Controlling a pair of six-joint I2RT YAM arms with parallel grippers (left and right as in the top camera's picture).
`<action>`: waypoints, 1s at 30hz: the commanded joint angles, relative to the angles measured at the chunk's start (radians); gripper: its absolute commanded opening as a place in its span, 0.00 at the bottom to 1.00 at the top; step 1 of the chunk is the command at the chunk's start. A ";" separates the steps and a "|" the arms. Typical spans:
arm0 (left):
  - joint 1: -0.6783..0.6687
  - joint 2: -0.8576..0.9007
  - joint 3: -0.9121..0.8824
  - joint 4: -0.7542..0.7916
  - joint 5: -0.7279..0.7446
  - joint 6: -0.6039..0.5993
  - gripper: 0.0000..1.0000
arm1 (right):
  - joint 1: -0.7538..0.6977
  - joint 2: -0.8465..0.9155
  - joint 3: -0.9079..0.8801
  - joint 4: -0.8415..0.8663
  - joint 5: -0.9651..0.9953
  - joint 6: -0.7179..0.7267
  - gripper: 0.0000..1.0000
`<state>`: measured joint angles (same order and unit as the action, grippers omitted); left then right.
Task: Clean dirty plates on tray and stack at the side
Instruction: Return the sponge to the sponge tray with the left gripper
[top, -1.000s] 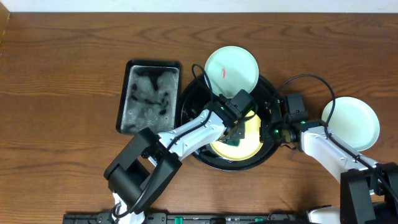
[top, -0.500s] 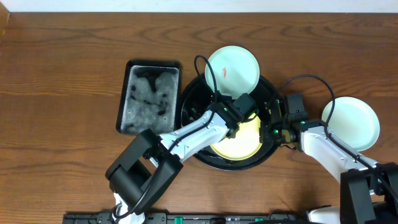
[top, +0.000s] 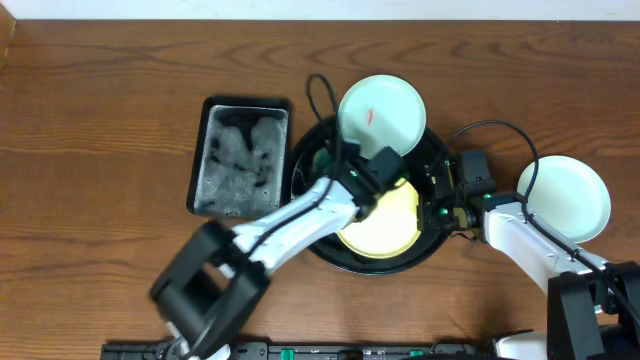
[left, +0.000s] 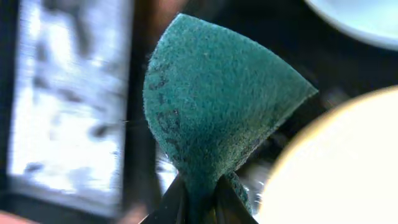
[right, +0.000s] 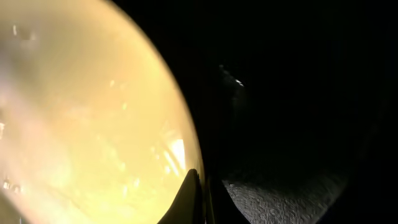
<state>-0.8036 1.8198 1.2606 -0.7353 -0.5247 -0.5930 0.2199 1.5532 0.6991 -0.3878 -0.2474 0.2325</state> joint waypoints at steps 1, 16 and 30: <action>0.029 -0.109 -0.009 -0.029 -0.100 0.013 0.07 | -0.010 0.003 -0.006 -0.018 0.086 -0.021 0.01; 0.545 -0.257 -0.042 -0.048 0.456 0.151 0.08 | -0.010 0.003 -0.005 0.003 0.039 -0.051 0.01; 0.731 -0.136 -0.079 -0.007 0.675 0.346 0.12 | 0.037 -0.272 0.038 -0.053 0.146 -0.066 0.01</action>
<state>-0.0753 1.6878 1.1847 -0.7368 0.1143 -0.2859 0.2298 1.3495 0.7090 -0.4320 -0.1825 0.1844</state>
